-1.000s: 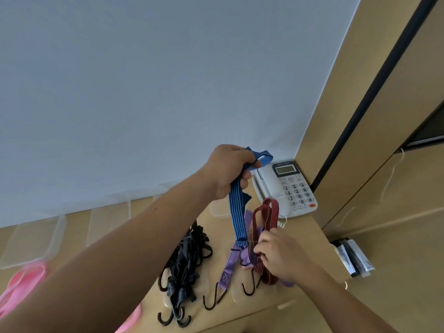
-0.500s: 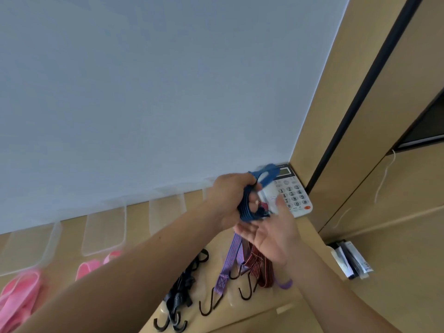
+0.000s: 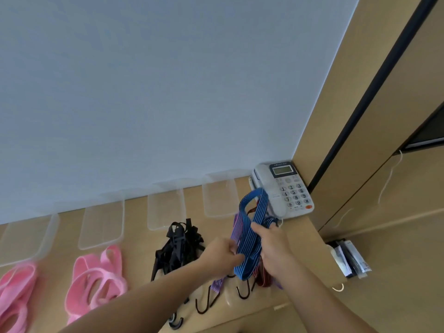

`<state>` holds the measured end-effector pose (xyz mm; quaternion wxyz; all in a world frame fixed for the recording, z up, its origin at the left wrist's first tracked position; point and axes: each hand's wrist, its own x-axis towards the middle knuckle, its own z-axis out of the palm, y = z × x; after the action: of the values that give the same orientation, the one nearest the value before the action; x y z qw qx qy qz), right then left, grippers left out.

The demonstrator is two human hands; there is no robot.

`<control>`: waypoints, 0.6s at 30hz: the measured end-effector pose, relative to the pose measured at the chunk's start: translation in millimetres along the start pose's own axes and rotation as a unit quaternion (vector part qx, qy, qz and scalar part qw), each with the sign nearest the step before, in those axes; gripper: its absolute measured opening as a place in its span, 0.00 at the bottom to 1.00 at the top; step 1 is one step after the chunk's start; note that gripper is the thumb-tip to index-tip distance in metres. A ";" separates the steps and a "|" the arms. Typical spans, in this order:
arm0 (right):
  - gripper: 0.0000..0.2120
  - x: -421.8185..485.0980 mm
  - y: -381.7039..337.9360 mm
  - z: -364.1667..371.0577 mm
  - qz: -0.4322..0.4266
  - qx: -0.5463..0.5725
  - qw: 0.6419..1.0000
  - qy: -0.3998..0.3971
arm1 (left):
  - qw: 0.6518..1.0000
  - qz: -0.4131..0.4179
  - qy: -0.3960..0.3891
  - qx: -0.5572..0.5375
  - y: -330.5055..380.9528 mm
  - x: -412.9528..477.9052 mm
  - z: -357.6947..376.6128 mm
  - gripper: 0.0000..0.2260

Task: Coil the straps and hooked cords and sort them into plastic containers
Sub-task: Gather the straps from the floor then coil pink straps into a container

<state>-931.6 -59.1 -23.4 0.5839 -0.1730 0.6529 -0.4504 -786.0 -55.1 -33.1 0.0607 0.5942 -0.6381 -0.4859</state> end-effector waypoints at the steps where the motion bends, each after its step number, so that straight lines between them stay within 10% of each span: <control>1: 0.05 4.6 9.5 0.1 0.018 -0.015 1.000 0.009 | 0.999 -0.005 -0.005 0.040 -4.7 4.0 1.8 0.08; 11: 0.16 23.8 20.2 -33.8 -0.032 -0.380 0.924 0.013 | 0.909 0.053 0.018 0.412 -18.3 22.2 20.9 0.25; 18: 0.24 28.0 23.9 -38.5 -0.103 -0.573 0.812 0.045 | 0.946 0.047 -0.063 0.315 -12.2 34.1 34.7 0.34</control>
<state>-967.0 -52.5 -62.7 0.2989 -0.5226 0.7963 -0.0593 -810.0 -61.8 -76.7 -0.1474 0.5205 -0.7881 -0.2937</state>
